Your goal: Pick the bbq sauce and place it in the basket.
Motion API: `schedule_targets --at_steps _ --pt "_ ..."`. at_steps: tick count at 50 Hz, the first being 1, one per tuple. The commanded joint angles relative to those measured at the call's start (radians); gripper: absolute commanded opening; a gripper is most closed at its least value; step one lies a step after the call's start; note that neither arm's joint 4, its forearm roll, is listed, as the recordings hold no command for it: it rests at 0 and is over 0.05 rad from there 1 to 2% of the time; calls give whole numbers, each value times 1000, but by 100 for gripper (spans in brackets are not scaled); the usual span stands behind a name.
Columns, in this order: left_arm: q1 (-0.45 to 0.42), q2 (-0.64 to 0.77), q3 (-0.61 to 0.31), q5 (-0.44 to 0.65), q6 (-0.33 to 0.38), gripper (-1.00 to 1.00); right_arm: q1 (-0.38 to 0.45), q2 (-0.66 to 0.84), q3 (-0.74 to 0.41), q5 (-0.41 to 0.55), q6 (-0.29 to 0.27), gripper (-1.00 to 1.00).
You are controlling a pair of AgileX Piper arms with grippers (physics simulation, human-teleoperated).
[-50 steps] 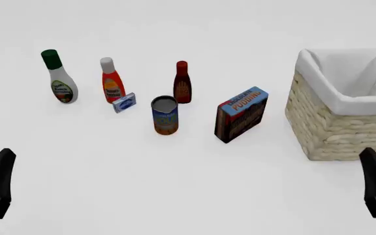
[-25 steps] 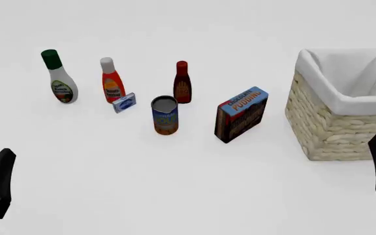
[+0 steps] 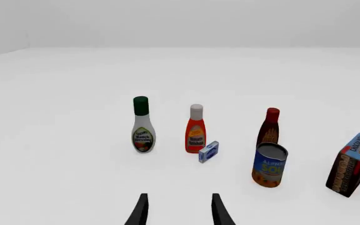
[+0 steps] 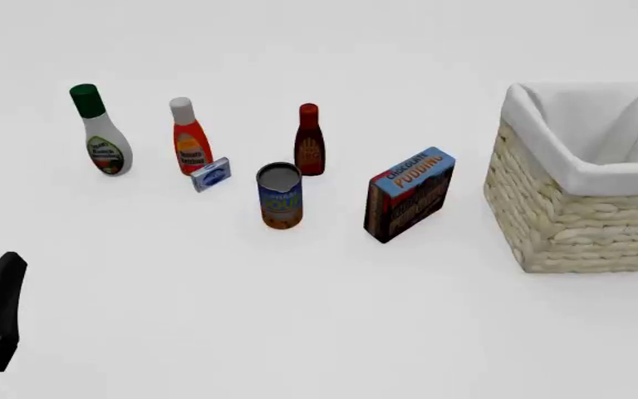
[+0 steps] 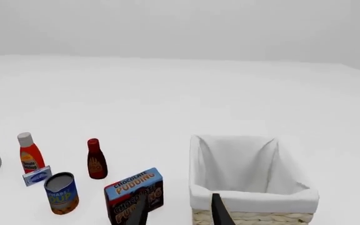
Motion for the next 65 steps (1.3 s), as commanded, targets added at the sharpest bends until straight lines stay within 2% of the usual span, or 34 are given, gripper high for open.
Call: schedule_targets --at_steps 1,10,14,19,21,23,24,26,39,44,53,54,56,61,62,65 --pt "0 0 0 0 0 100 37 159 -164 37 -52 100" --pt "0 0 0 0 0 100 48 288 -275 60 -47 100" --pt "0 0 0 0 0 100 85 386 -340 84 -25 100" --pt "0 0 0 0 0 100 129 458 -405 111 -34 100" --pt "0 0 0 0 0 100 145 499 -443 126 -39 100" --pt "0 0 0 0 0 100 160 544 -487 134 2 100" --pt "0 0 0 0 0 100 213 692 -596 128 -4 100" --pt "0 0 0 0 0 100 230 737 -633 131 6 100" --pt "0 0 0 0 0 100 294 967 -856 169 -50 100" --pt "0 0 0 0 0 100 349 1053 -946 218 -31 100" --pt "0 0 0 0 0 100 376 1175 -1066 279 -26 100" --pt "0 0 0 0 0 100 386 1270 -1170 316 -45 100" --pt "0 0 0 0 0 100 408 1348 -1251 348 -64 100" --pt "0 0 0 0 0 100 423 1405 -1325 387 -68 100" --pt "0 0 0 0 0 100 442 1461 -1401 427 -63 100" --pt "0 0 0 0 0 100 452 1501 -1454 452 -56 100"
